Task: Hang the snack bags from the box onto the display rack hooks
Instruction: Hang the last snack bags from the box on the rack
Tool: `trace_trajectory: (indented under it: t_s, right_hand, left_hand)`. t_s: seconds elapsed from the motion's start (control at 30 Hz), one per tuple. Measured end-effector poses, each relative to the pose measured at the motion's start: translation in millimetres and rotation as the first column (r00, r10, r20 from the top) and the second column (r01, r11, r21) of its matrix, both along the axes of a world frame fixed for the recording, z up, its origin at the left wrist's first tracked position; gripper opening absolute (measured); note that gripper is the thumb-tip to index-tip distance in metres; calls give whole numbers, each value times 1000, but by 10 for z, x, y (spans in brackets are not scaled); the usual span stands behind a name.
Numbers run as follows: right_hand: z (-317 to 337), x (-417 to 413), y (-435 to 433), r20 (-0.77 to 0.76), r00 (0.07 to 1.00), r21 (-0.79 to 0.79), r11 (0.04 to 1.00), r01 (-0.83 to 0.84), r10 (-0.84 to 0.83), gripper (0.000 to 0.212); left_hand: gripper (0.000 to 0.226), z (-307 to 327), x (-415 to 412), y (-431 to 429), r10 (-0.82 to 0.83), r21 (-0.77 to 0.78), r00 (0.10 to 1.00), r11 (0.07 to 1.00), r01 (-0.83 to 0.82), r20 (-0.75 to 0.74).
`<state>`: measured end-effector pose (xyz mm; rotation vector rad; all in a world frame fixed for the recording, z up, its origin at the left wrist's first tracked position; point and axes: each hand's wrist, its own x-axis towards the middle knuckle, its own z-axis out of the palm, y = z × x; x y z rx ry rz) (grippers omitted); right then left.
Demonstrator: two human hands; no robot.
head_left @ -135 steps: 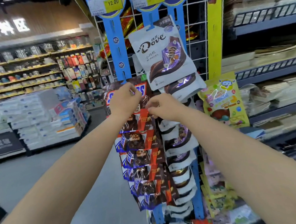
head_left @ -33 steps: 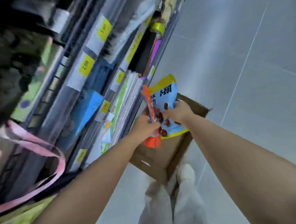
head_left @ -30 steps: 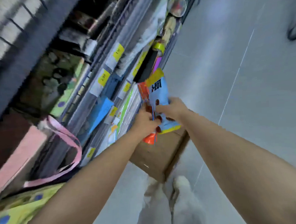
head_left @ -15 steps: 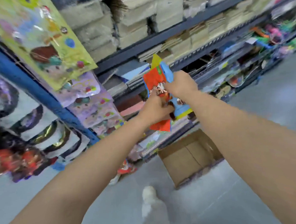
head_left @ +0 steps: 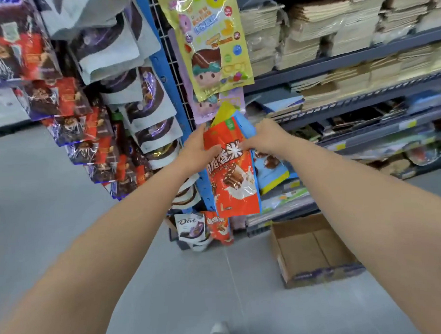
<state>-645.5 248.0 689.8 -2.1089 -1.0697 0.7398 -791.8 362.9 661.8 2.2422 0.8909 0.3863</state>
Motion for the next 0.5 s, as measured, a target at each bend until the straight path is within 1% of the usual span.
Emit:
trace_trajectory:
  t_s: [0.07,0.1,0.13,0.2,0.27,0.33,0.4,0.43,0.5]
  right_hand:
    - [-180,-127,141,-31,999,-56,998,-40,38,44]
    - [-270,-176,206,-39,998,-85,996,-42,39,41]
    - [-360,-225,282,-59,998,-103,994,-43,37,41]
    - [-516,-292,407,-89,996,-141,989,-32,20,40]
    - [-672,-358,545,-128,992,-153,987,-40,20,33]
    - [-826,-396,669,-142,990,-173,984,-46,21,26]
    - [-987,-396,776,-157,987,-184,982,-50,20,20]
    - [-1098,-383,814,-156,987,-198,979,-51,20,22]
    - [-1271,-358,831,-152,988,-221,973,-65,31,34]
  left_hand:
    - [39,-203,-168,170,136,155,988,980,-122,-78]
    - [36,-294,-239,243,201,193,976,964,-182,-84]
    - [34,-391,-304,324,238,183,969,958,-221,-72]
    - [28,-552,-379,416,224,136,972,967,-214,-66]
    - [15,-744,-400,525,135,90,989,987,-130,-54]
    - [11,-924,-391,641,60,55,997,997,-58,-42]
    - [7,-1094,-365,778,45,-15,998,999,-46,-53]
    - [7,-1188,-362,834,50,-64,998,997,-53,-48]
    - [8,-1360,-348,916,77,-167,997,983,-81,-25]
